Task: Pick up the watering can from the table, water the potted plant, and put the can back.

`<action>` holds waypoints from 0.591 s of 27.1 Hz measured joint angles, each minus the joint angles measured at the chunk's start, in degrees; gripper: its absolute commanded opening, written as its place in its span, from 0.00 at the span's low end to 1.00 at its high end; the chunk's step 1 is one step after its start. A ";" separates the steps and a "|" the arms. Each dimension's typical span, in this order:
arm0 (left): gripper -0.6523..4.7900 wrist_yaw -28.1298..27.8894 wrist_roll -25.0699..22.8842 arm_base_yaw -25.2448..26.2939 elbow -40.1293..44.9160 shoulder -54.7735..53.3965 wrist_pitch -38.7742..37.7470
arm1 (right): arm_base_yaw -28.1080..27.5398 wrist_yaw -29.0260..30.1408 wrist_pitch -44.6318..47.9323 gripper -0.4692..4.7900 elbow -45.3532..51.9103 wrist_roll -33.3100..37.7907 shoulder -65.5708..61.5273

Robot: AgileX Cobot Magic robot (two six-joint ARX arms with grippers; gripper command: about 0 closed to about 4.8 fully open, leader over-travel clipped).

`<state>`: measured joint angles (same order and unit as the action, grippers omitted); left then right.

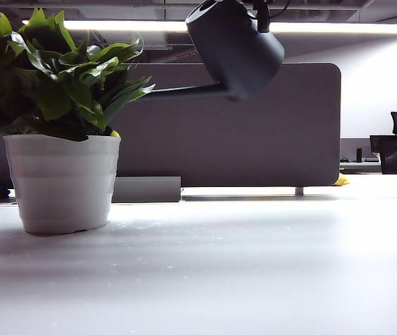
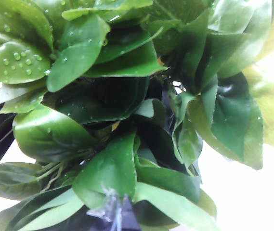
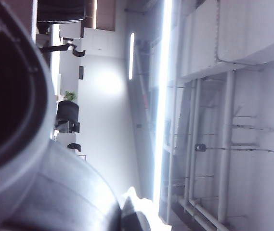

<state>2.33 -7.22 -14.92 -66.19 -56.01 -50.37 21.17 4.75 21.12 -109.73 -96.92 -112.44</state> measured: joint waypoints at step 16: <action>0.11 0.00 0.00 0.00 0.00 0.00 -0.04 | 0.00 1.46 0.90 0.08 0.00 -2.67 0.00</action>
<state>2.33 -7.22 -14.92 -66.19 -56.01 -50.41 21.17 6.22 22.02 -109.73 -99.59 -112.44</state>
